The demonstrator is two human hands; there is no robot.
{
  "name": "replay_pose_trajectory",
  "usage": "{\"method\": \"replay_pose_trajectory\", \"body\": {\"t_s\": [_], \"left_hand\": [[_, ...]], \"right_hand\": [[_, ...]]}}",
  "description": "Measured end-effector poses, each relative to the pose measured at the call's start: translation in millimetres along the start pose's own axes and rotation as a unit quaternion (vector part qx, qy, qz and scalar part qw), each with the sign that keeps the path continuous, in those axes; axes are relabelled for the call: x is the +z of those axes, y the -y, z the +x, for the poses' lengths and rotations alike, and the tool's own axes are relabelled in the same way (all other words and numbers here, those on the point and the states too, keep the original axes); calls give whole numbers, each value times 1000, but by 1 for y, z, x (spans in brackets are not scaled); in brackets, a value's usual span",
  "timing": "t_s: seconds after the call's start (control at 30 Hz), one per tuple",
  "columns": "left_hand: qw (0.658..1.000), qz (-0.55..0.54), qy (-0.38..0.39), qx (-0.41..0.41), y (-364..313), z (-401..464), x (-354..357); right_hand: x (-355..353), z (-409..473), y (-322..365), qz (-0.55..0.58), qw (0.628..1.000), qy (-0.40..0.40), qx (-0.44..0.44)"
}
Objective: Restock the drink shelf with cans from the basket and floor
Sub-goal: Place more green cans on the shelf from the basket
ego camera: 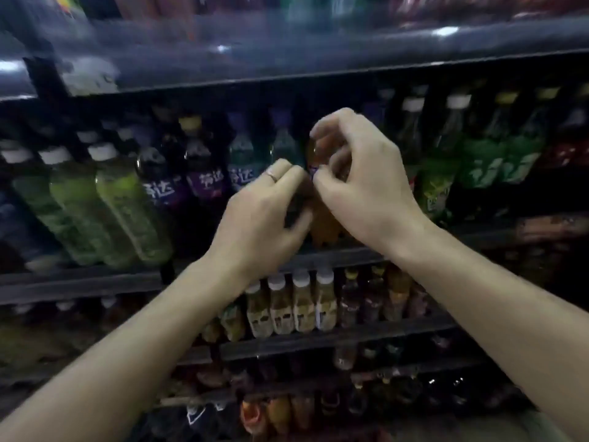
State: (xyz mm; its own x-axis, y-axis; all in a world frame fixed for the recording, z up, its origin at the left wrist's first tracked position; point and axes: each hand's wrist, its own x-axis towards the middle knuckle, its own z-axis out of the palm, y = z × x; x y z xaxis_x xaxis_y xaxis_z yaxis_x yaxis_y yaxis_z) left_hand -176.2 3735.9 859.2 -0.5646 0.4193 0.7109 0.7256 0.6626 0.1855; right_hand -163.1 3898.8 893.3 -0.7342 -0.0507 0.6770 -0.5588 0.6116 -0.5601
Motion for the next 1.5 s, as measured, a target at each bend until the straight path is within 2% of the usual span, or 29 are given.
{"method": "replay_pose_trajectory", "body": {"t_s": [0.17,0.33,0.5,0.6,0.73,0.83,0.9,1.0,1.1,1.2,1.3,1.37,1.43,1.5], "left_hand": [[975,-46,167,-136,5,-104,98],[922,-82,265,-269,1,-209,183],[838,-123,320,-425,-5,-314,274],[776,-141,362,-496,-5,-381,337],[689,-185,398,-577,0,-477,433],[640,-208,412,-614,9,-552,509],[616,-219,415,-633,16,-602,561],[597,-237,431,-634,30,-669,635],[591,-247,436,-632,44,-723,697],[589,-250,437,-632,53,-764,756],[573,-256,438,-643,54,-780,793],[573,-261,437,-642,53,-787,808],[572,-271,432,-642,53,-795,820],[567,-280,419,-651,54,-795,820]], "right_hand": [[52,-111,-72,46,973,130,186],[95,-217,-156,44,918,224,324],[137,-340,-246,20,856,280,434],[163,-423,-300,7,800,317,510],[206,-546,-383,-12,744,336,577],[237,-620,-437,-21,706,354,613],[262,-668,-473,-9,696,339,633],[312,-735,-529,2,681,305,666],[358,-787,-576,35,658,291,694],[391,-826,-617,-19,627,232,743],[409,-851,-642,12,569,91,817],[416,-864,-652,104,517,-21,849],[421,-875,-659,211,478,-108,846],[424,-879,-666,269,453,-152,836]]}}
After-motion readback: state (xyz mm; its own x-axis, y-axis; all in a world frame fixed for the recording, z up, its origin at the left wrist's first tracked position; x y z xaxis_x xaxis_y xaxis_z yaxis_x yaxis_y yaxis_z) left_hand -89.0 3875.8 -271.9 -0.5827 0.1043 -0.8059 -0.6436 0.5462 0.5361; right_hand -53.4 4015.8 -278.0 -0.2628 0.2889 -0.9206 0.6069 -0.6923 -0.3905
